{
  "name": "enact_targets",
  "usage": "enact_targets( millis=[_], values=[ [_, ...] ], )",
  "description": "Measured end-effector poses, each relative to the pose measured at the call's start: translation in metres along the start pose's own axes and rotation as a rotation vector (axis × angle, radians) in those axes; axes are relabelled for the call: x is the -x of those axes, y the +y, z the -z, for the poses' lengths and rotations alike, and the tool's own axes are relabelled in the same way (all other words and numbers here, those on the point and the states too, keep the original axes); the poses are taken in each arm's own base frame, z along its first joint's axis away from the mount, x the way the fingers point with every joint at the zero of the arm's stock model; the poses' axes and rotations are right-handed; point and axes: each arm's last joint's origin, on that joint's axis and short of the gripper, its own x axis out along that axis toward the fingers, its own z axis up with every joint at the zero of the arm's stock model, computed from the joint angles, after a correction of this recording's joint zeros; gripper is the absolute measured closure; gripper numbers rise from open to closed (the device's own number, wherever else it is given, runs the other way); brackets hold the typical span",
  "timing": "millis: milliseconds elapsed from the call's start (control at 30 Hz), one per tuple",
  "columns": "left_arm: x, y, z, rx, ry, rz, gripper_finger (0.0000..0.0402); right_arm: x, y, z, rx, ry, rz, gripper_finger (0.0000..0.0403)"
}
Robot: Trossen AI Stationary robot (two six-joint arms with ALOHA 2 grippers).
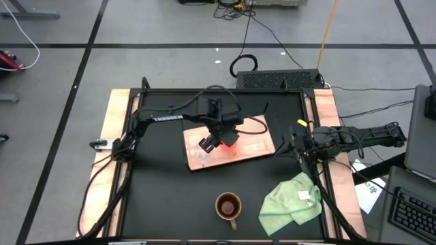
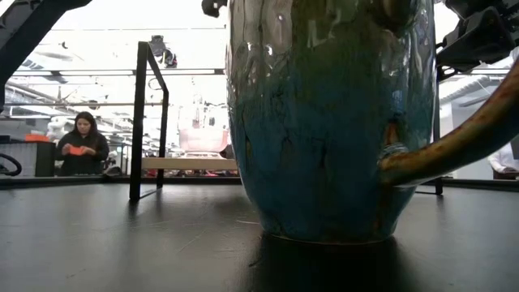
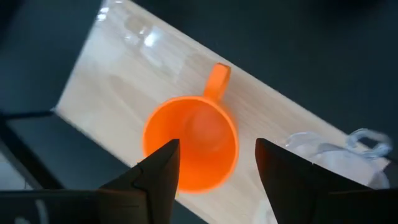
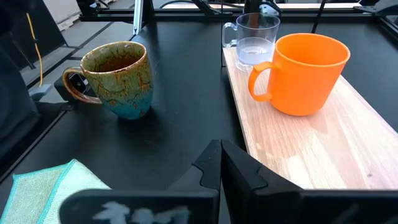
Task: Stack small to large cups/mugs on shelf
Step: Put the orange mug on the shelf
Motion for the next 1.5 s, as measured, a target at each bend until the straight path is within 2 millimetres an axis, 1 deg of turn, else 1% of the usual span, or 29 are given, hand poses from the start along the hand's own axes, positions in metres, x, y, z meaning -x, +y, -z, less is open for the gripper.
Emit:
enact_targets(
  millis=[67,133,233,367,433,500,533,667,733,833,933,1100,1200,1300,1367,1433,1500],
  values=[
    [0.012,-0.002,-0.001,0.049,-0.003,-0.004,0.019,0.0,0.0,0.0,0.0,0.0,0.0,0.0403],
    [0.019,-0.006,0.002,0.093,0.017,0.013,0.0191,0.0,0.0,0.0,0.0,0.0,0.0,0.0403],
    [0.028,-0.015,0.01,0.138,0.069,0.065,0.0213,0.0,0.0,0.0,0.0,0.0,-0.002,0.0403],
    [0.042,-0.022,0.012,0.24,0.059,0.053,0.0286,0.0,0.0,0.0,0.0,0.001,-0.003,0.0403],
    [0.051,-0.029,0.013,0.231,0.047,0.055,0.033,0.0,0.0,0.0,0.0,0.001,-0.003,0.0403],
    [0.065,-0.04,0.014,0.195,0.026,0.048,0.0375,0.0,0.0,0.0,0.0,0.001,-0.004,0.0403],
    [0.07,-0.044,0.014,0.19,0.012,0.047,0.0388,0.0,0.0,0.0,0.0,0.001,-0.004,0.0403],
    [0.097,-0.059,0.017,0.19,-0.084,0.019,0.0388,-0.001,0.0,0.0,0.0,0.004,-0.003,0.0403],
    [0.116,-0.069,0.023,0.195,-0.151,-0.001,0.0392,-0.001,0.0,0.0,-0.001,0.006,-0.004,0.0403],
    [0.14,-0.086,0.036,0.21,-0.242,-0.018,0.0398,-0.001,0.0,0.0,-0.001,0.008,-0.004,0.0403],
    [0.152,-0.101,0.049,0.226,-0.318,-0.079,0.0399,-0.002,0.0,0.0,-0.001,0.009,-0.004,0.0403],
    [0.159,-0.13,0.075,0.256,-0.424,-0.154,0.04,-0.002,0.0,0.0,-0.001,0.01,-0.004,0.0403],
    [0.151,-0.146,0.092,0.292,-0.459,-0.187,0.0399,-0.002,0.0,0.0,-0.001,0.01,-0.004,0.0403],
    [0.14,-0.161,0.107,0.344,-0.537,-0.214,0.04,-0.002,0.0,0.0,-0.001,0.01,-0.004,0.0403],
    [0.131,-0.168,0.114,0.39,-0.63,-0.224,0.04,-0.002,0.0,0.0,-0.001,0.01,-0.004,0.0403],
    [0.119,-0.177,0.12,0.389,-0.691,-0.218,0.0399,-0.002,0.0,0.0,-0.001,0.01,-0.004,0.0403],
    [0.105,-0.188,0.127,0.376,-0.716,-0.203,0.04,-0.002,0.0,0.0,0.002,0.01,-0.004,0.0403]
  ],
)
